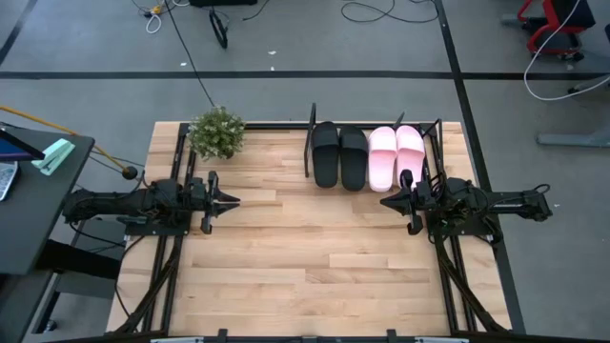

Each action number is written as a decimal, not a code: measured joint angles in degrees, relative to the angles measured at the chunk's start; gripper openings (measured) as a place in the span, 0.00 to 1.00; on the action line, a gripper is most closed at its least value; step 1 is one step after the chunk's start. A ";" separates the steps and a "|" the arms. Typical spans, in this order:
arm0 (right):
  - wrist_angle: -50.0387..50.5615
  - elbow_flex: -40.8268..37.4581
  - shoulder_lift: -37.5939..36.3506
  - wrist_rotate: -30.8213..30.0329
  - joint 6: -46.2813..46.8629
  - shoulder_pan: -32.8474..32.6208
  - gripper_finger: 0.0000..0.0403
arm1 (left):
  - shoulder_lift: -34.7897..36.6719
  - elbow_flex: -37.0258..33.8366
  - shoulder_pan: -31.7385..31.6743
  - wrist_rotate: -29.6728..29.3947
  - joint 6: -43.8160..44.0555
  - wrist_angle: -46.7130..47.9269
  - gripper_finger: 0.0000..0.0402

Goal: Pick and place slides into the shelf
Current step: Return to Home Position

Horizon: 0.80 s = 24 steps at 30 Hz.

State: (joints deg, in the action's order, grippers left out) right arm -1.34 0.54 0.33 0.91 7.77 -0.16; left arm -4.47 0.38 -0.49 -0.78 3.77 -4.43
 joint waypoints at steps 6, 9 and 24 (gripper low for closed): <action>0.00 0.00 -0.01 0.00 0.00 0.00 0.04 | -0.02 0.02 0.02 -0.01 0.02 -0.01 0.14; 0.01 0.00 0.01 -0.01 0.00 0.00 0.04 | -0.02 0.02 0.01 0.00 0.02 0.00 0.14; 0.00 0.00 0.01 -0.01 0.00 0.01 0.04 | -0.02 0.02 0.02 -0.02 0.00 -0.01 0.15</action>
State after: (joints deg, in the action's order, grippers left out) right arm -1.34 0.54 0.34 0.90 7.77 -0.16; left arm -4.49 0.40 -0.47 -0.80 3.77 -4.43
